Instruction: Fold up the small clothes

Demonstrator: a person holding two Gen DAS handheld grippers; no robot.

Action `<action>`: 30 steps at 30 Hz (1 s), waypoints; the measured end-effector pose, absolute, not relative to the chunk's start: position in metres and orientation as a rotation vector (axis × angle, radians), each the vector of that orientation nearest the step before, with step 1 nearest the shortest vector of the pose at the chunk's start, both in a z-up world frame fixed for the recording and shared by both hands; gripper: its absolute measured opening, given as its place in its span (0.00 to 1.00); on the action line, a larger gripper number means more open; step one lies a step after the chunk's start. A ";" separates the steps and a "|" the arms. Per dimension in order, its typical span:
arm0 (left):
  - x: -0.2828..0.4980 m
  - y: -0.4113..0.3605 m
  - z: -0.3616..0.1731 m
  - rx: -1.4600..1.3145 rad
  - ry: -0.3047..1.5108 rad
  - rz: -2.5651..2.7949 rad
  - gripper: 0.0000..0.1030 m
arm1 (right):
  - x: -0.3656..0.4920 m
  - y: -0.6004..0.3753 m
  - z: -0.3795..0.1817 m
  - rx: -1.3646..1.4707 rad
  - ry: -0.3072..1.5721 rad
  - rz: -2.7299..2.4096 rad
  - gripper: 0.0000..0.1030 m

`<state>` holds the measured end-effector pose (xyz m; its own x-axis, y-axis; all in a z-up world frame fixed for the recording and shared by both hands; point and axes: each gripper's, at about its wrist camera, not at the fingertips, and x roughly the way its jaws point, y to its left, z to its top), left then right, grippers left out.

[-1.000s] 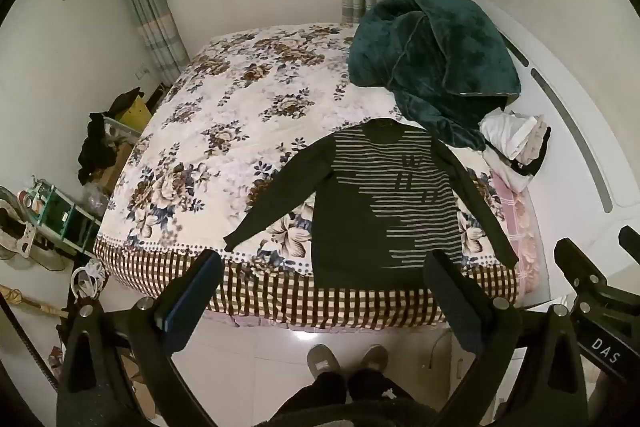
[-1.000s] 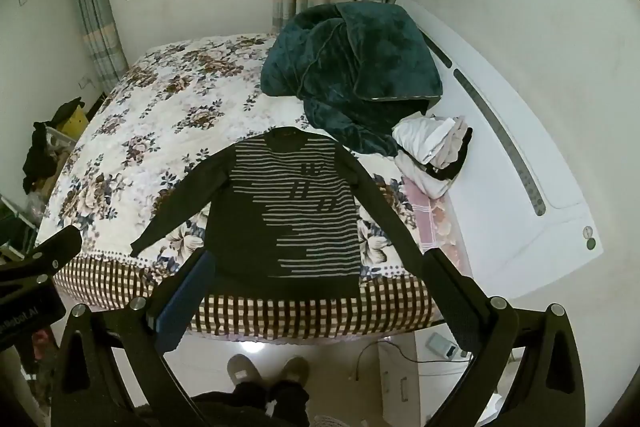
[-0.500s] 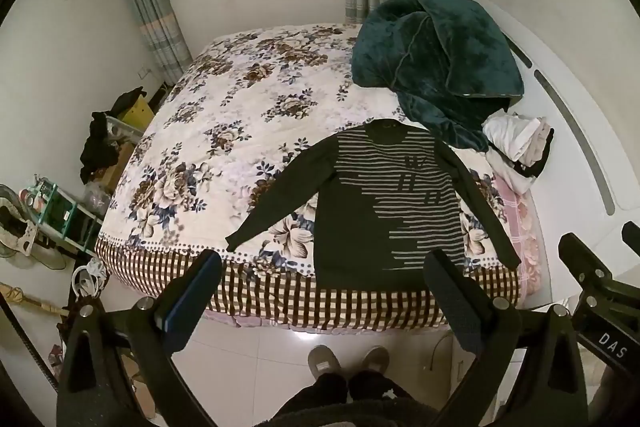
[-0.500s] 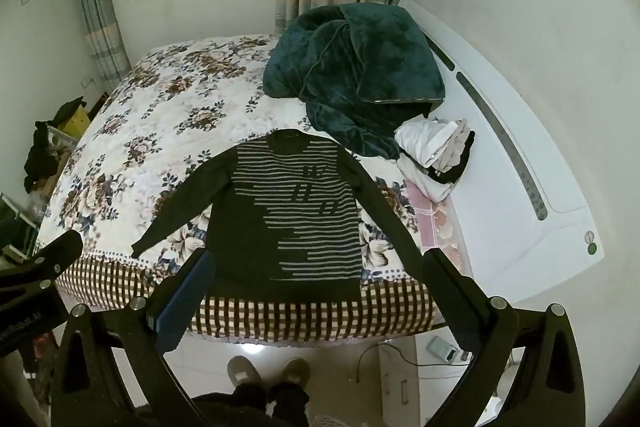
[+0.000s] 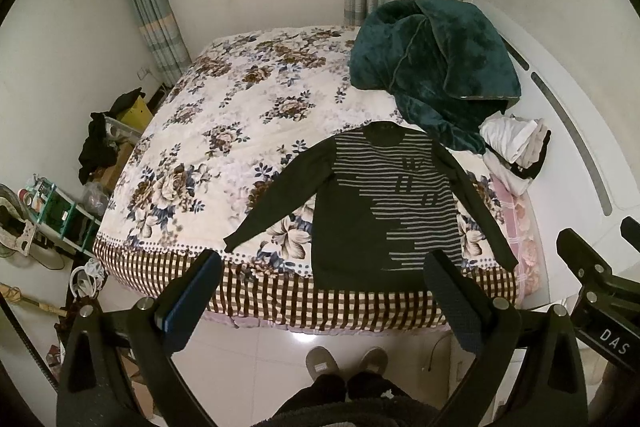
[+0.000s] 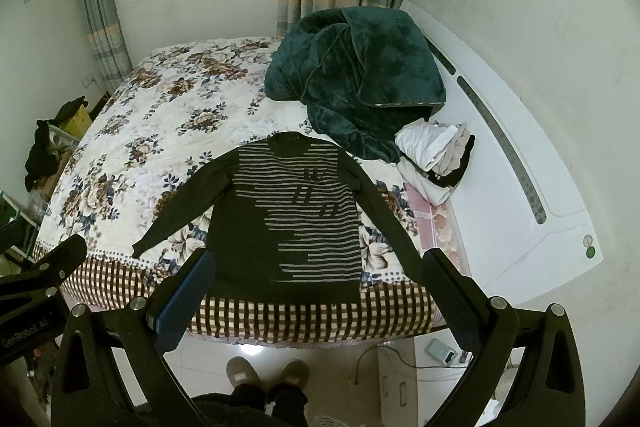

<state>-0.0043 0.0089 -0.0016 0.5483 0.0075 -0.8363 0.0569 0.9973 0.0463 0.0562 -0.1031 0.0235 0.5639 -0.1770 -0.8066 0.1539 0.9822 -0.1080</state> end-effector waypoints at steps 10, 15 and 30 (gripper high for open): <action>-0.004 0.007 0.003 0.063 0.981 -0.031 1.00 | 0.062 -0.098 0.043 -0.033 0.947 -0.185 1.00; -0.003 0.007 0.004 0.062 0.983 -0.031 1.00 | 0.064 -0.100 0.048 -0.032 0.941 -0.178 1.00; 0.001 0.007 0.012 0.056 0.973 -0.029 1.00 | 0.064 -0.096 0.044 -0.032 0.942 -0.172 1.00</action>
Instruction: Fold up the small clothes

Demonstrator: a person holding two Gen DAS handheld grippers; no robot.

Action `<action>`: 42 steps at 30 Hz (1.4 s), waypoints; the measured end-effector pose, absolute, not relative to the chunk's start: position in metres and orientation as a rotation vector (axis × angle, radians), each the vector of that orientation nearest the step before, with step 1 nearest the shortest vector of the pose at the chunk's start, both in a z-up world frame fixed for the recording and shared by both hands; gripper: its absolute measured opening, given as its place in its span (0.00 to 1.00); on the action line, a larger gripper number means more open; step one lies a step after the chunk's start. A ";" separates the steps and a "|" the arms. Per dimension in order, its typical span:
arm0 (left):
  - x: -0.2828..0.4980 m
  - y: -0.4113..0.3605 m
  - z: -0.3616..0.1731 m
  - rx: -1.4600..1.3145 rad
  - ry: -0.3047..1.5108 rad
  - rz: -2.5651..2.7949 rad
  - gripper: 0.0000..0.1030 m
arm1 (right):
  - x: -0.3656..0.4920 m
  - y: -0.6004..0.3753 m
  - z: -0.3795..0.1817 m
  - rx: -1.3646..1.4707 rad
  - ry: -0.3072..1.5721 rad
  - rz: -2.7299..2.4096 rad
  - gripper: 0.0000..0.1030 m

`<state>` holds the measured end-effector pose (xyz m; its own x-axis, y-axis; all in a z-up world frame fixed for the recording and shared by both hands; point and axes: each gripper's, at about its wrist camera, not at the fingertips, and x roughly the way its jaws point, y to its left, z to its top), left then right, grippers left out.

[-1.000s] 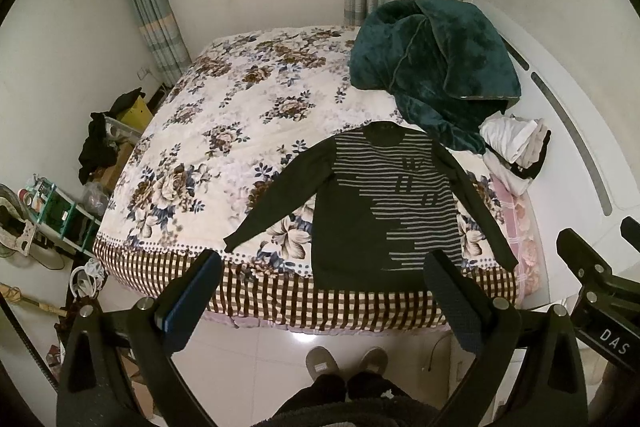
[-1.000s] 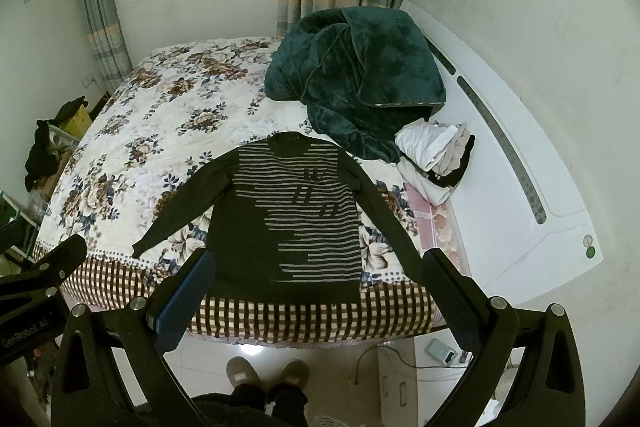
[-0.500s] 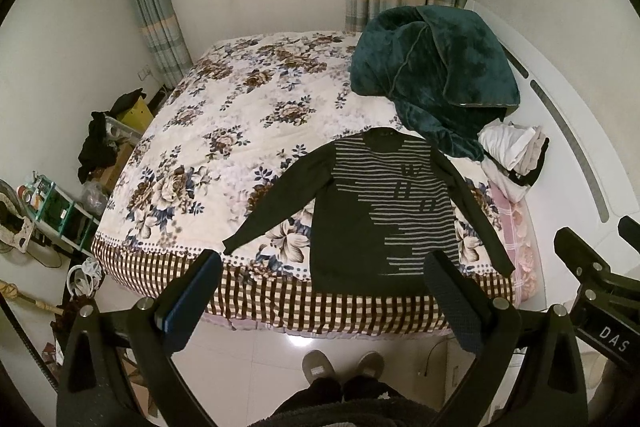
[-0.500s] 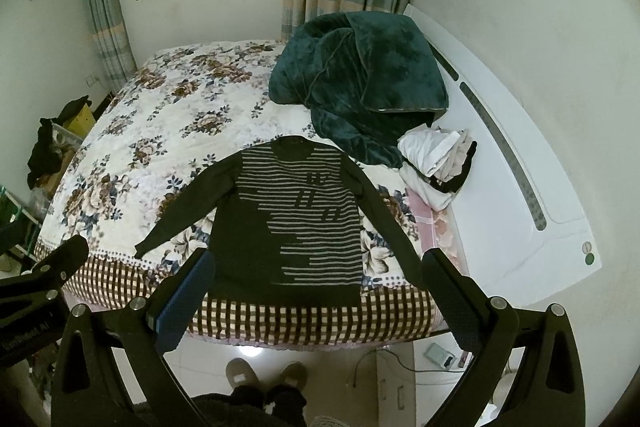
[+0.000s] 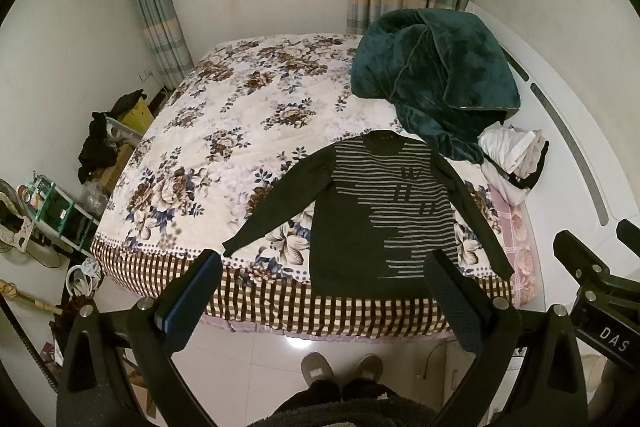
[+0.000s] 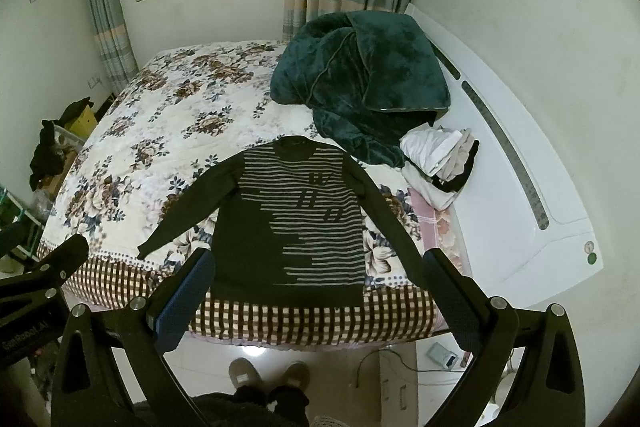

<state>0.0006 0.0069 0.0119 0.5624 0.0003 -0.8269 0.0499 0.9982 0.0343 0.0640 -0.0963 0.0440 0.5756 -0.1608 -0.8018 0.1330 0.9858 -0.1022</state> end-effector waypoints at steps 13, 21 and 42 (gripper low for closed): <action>0.003 0.004 0.010 0.053 0.976 -0.029 1.00 | 0.061 -0.094 0.040 -0.029 0.946 -0.173 1.00; 0.006 0.007 0.005 0.044 0.983 -0.035 1.00 | 0.067 -0.087 0.030 -0.022 0.965 -0.167 1.00; 0.159 -0.031 -0.180 0.175 1.072 -0.006 1.00 | 0.088 -0.324 -0.248 0.705 1.199 -0.581 1.00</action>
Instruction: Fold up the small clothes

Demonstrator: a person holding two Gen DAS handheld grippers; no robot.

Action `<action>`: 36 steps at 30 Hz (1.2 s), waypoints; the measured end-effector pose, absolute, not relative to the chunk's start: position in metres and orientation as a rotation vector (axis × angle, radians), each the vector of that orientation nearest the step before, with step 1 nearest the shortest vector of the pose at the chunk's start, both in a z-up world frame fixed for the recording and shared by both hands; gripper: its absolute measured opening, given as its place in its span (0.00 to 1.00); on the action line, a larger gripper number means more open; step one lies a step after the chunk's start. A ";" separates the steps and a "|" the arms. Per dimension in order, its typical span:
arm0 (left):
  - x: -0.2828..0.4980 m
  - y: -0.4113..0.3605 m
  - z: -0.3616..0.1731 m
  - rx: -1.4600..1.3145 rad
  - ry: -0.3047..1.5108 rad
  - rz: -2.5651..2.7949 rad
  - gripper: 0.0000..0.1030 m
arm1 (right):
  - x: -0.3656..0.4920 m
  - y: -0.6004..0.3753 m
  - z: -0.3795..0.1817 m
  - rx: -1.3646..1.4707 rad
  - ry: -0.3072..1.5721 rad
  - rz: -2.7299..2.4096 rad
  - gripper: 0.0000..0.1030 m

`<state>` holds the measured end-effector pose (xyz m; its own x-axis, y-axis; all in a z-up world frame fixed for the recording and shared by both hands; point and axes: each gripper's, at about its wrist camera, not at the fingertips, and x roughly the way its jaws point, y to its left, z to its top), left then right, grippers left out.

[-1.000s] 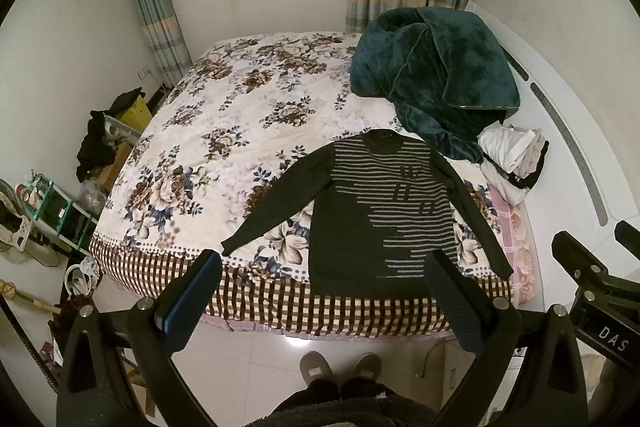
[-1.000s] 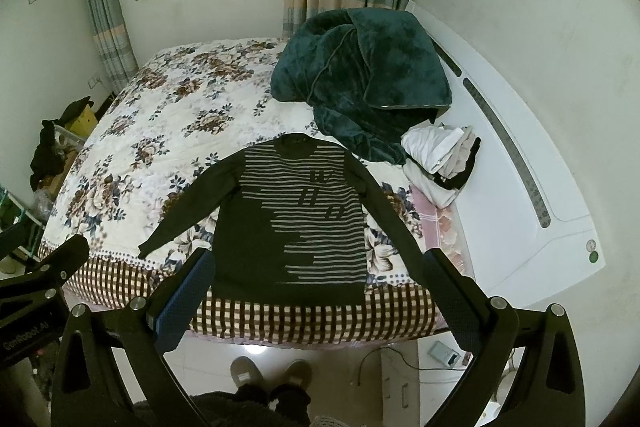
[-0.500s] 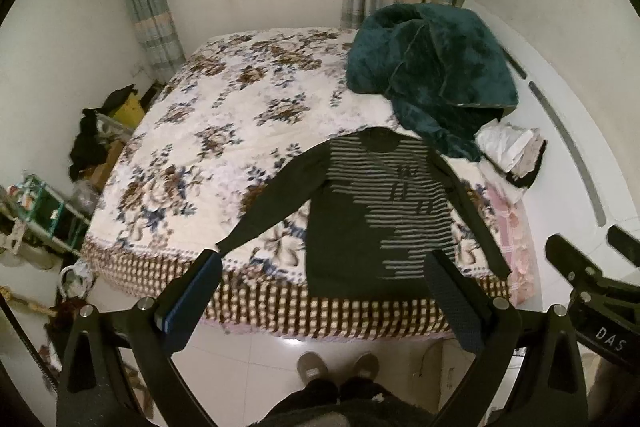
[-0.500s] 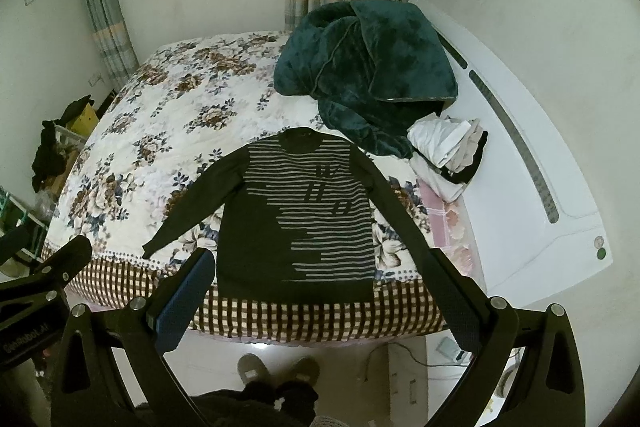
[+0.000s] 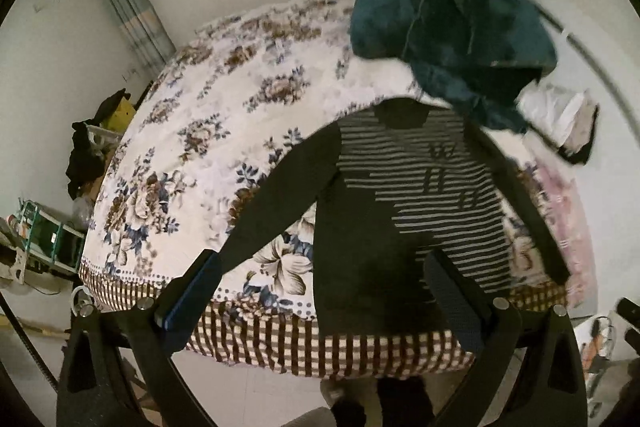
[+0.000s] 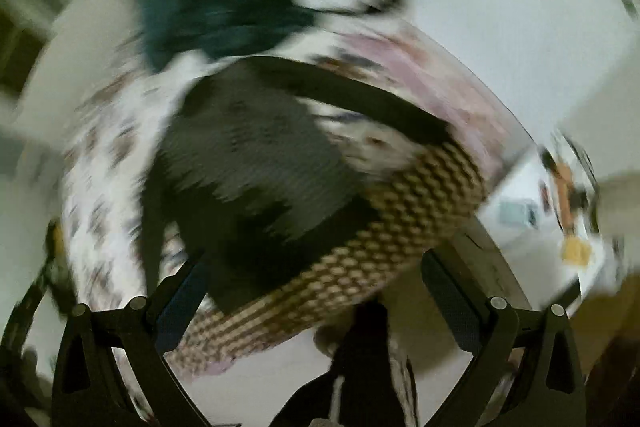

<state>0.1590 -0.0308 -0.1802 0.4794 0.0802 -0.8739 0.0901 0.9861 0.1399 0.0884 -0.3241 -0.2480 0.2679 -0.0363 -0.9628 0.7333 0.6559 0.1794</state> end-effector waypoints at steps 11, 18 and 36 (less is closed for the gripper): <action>0.278 -0.124 -0.382 0.343 1.329 -0.014 1.00 | 0.121 -0.541 -0.511 1.016 1.257 -0.935 0.99; 0.330 -0.147 -0.499 0.314 1.416 0.029 1.00 | 0.136 -0.589 -0.609 1.098 1.190 -1.017 0.74; 0.377 -0.028 -0.489 0.119 1.301 0.175 1.00 | 0.425 -0.385 -0.443 0.458 1.033 -0.527 0.06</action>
